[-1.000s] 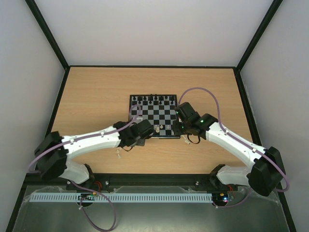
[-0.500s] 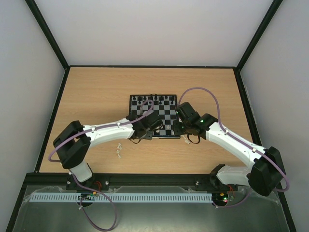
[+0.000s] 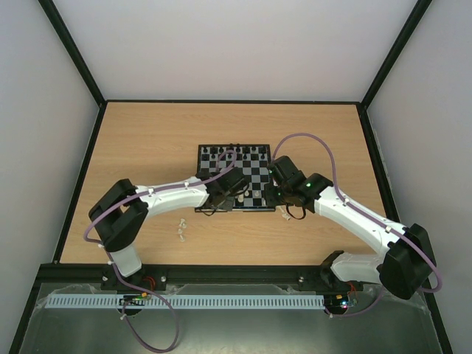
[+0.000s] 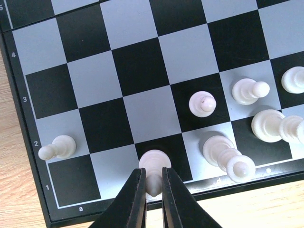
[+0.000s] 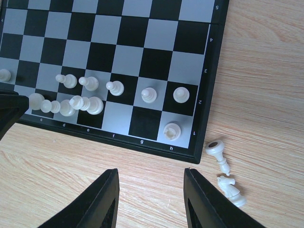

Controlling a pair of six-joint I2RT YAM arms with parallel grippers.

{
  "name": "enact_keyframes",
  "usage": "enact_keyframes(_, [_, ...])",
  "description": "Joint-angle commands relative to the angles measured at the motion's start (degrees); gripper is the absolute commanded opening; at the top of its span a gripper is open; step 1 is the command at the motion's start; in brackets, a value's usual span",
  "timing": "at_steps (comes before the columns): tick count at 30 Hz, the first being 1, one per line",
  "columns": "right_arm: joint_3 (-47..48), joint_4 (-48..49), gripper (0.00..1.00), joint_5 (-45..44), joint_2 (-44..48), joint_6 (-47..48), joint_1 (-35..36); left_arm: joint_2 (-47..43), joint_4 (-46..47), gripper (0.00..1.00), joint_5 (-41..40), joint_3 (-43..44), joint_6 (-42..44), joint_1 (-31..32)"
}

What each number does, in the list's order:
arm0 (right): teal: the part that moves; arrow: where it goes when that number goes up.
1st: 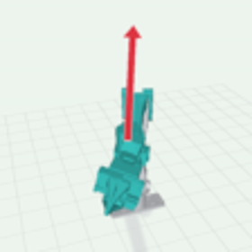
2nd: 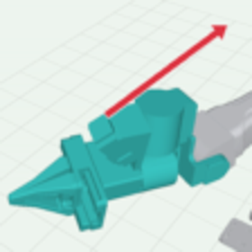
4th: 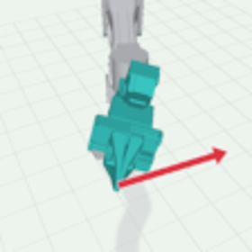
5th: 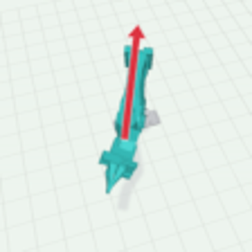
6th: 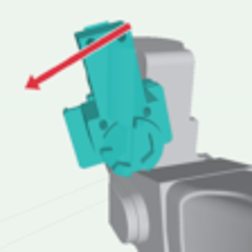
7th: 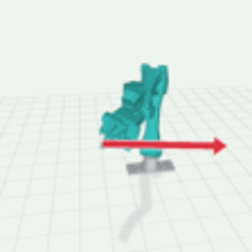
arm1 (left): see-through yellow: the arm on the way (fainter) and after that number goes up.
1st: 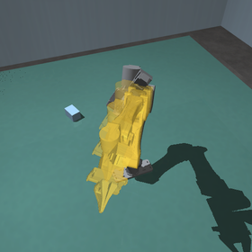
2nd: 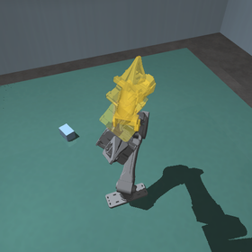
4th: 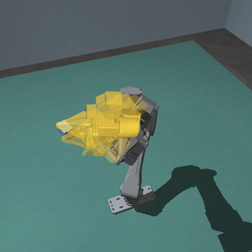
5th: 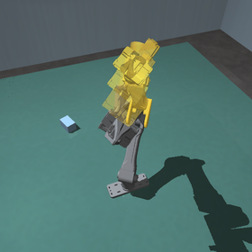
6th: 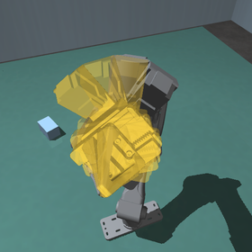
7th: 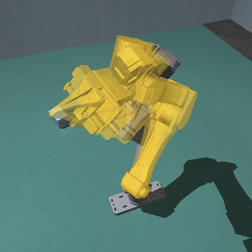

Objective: Set up the chess pieces on the board
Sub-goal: Place the chess piece on the chessboard.

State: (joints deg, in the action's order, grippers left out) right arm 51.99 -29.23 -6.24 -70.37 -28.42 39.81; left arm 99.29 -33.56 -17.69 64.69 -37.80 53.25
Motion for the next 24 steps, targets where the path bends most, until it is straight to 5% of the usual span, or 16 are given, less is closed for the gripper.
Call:
enact_keyframes(1, [-0.73,-1.81,0.38,-0.17,1.19,0.69,-0.12,1.7,0.49,0.02,0.71,1.57,1.01,-0.42])
enact_keyframes(8, [-0.75,-1.76,0.38,0.01,1.11,0.76,-0.13,2.47,1.09,0.05,1.24,1.83,1.21,-0.42])
enact_keyframes(14, [-0.83,-1.88,0.38,0.14,1.11,0.74,-0.22,1.95,0.3,0.28,0.91,2.13,1.06,-0.39])
enact_keyframes(24, [-0.79,-1.79,0.38,0.37,1.26,0.81,-0.17,-8.92,-6.21,0.49,-3.79,0.05,-3.37,-0.37])
